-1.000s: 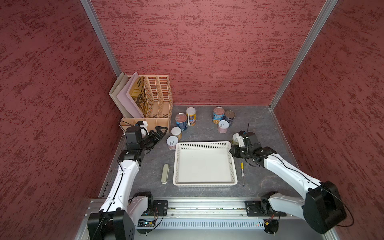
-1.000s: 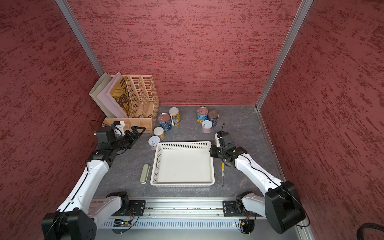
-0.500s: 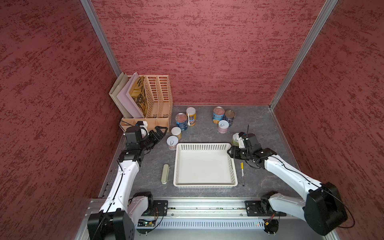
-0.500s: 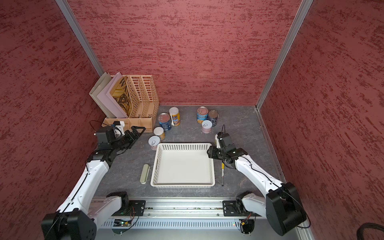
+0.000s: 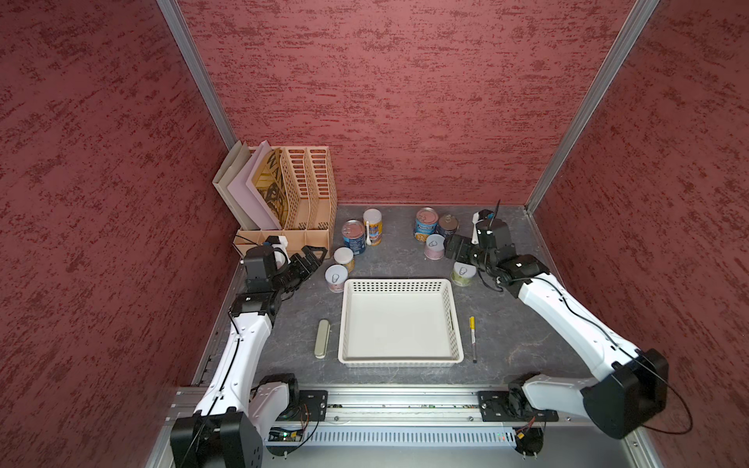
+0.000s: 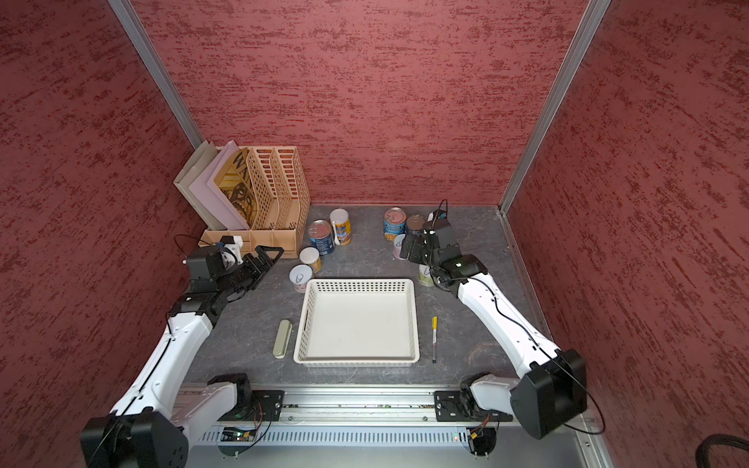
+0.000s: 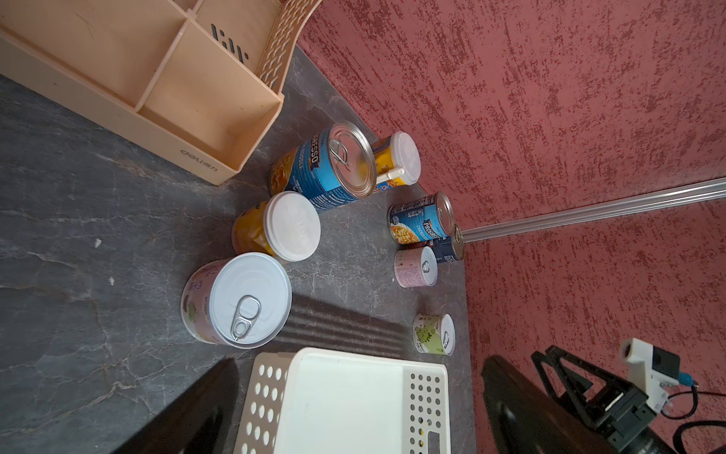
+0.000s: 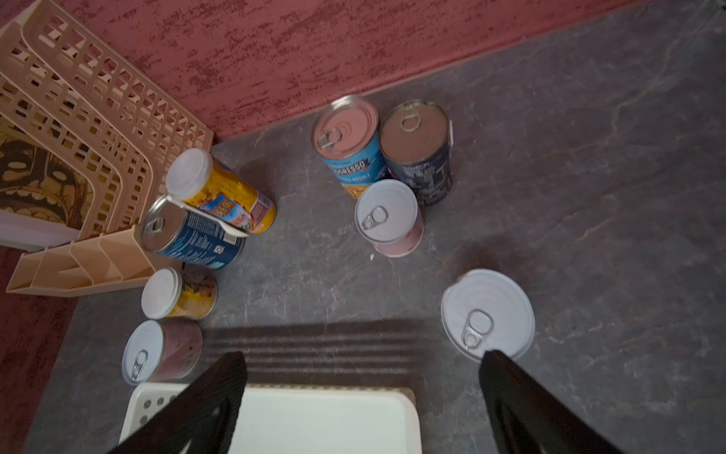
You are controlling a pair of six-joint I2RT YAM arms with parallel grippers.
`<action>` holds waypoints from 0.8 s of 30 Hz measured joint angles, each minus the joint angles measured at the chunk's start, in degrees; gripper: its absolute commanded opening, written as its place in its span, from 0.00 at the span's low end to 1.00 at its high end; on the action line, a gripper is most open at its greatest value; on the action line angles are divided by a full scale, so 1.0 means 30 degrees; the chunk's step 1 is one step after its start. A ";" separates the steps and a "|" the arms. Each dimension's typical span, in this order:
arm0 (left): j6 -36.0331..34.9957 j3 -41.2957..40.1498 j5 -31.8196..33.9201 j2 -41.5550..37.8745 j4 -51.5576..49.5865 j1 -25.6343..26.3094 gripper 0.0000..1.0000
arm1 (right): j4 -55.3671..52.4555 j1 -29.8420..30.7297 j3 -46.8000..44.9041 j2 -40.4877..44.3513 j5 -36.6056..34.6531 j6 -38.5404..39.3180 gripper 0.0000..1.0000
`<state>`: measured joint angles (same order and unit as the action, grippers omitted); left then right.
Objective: Put the canned food in the basket
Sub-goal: Pick up the canned food from the center of the board.
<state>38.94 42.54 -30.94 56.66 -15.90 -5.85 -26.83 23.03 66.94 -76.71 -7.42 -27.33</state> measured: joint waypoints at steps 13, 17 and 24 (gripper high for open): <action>-0.0066 0.0000 0.0124 0.0270 0.0015 0.0000 1.00 | 0.2674 -0.1217 0.4029 -0.9566 -0.2747 0.3344 0.98; -0.0066 0.0000 0.0131 0.0466 0.0015 0.0000 1.00 | 0.3366 -0.2346 0.4262 -1.0367 -0.2499 0.3563 0.98; -0.0080 0.0000 0.0138 0.0466 0.0015 0.0000 1.00 | 0.4226 -0.3344 0.6003 -1.2233 -0.1333 0.4612 0.98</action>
<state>38.70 42.54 -30.52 58.06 -15.86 -5.85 -14.15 12.99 84.95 -113.40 -11.42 -13.50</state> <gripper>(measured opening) 0.997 0.984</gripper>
